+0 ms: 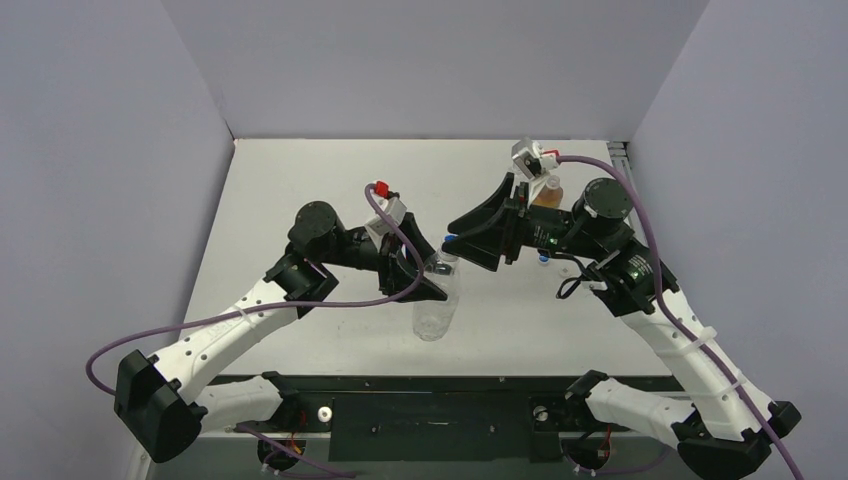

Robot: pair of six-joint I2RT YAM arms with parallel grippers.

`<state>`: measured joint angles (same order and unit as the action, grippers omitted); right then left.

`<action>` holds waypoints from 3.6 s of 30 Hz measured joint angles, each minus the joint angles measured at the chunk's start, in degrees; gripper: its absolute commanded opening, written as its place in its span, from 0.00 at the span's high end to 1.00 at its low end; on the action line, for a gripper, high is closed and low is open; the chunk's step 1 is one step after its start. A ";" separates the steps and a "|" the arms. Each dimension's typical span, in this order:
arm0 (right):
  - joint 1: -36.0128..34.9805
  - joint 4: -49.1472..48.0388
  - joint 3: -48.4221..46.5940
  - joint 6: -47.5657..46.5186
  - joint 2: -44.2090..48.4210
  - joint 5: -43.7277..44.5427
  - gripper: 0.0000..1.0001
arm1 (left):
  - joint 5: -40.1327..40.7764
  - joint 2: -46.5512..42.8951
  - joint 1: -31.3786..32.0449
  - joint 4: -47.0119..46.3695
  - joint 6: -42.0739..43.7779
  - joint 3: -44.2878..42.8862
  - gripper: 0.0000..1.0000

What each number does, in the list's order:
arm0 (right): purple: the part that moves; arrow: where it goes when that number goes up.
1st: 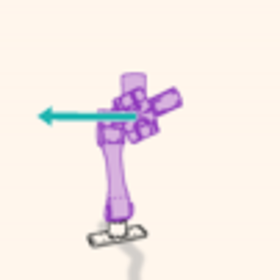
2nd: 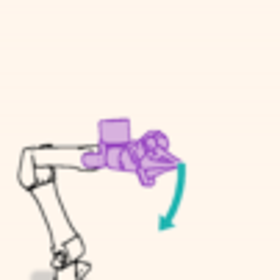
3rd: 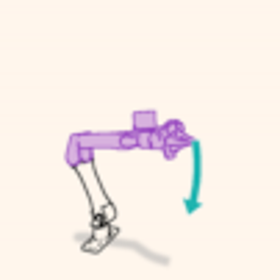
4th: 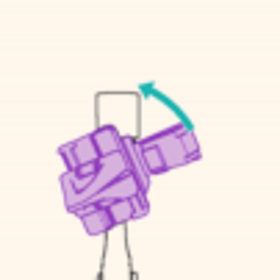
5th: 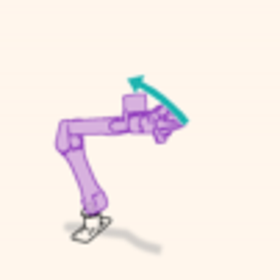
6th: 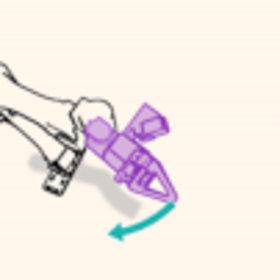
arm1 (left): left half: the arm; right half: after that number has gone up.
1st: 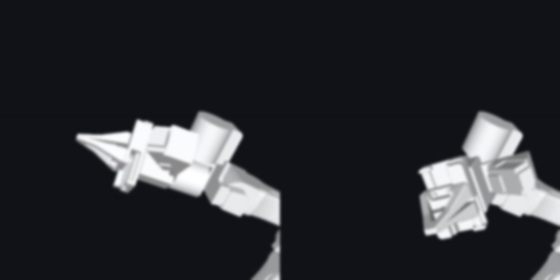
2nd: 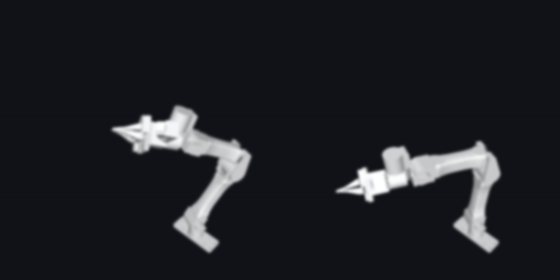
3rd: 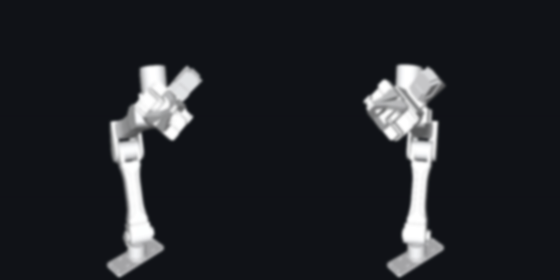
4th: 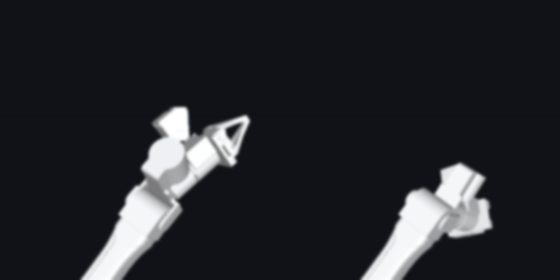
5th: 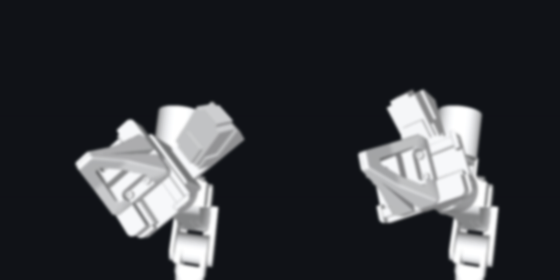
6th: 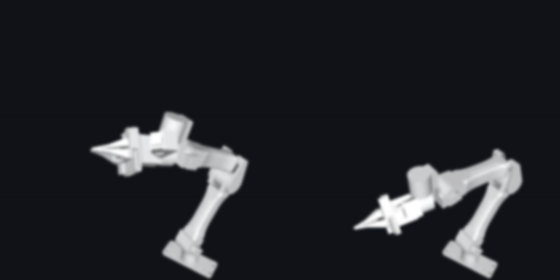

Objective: Screw on the bottle caps
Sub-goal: Screw the bottle cap onto the plastic bottle.

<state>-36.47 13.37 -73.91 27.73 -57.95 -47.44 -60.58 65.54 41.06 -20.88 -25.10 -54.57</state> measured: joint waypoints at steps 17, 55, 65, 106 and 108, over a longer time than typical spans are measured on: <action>-1.09 0.70 0.44 -1.16 0.57 1.88 0.75 | -0.09 0.92 -0.42 -2.03 -1.22 0.50 1.00; -21.03 26.64 -18.91 6.32 -13.42 74.71 0.18 | 59.47 4.28 7.37 14.45 21.00 -4.61 1.00; -6.86 21.29 -14.69 -0.04 -2.73 47.30 0.16 | 29.46 1.51 -0.92 15.56 16.83 -1.03 1.00; -11.61 11.78 -7.28 -1.97 -5.97 29.68 0.22 | 9.25 3.80 -1.77 1.51 1.75 0.96 1.00; -11.58 11.74 -7.28 -1.97 -5.97 30.01 0.22 | 9.27 3.87 -2.10 1.33 1.75 0.96 1.00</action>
<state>-48.05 25.10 -81.19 25.76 -63.92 -17.43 -51.31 69.41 38.96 -19.55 -23.35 -53.60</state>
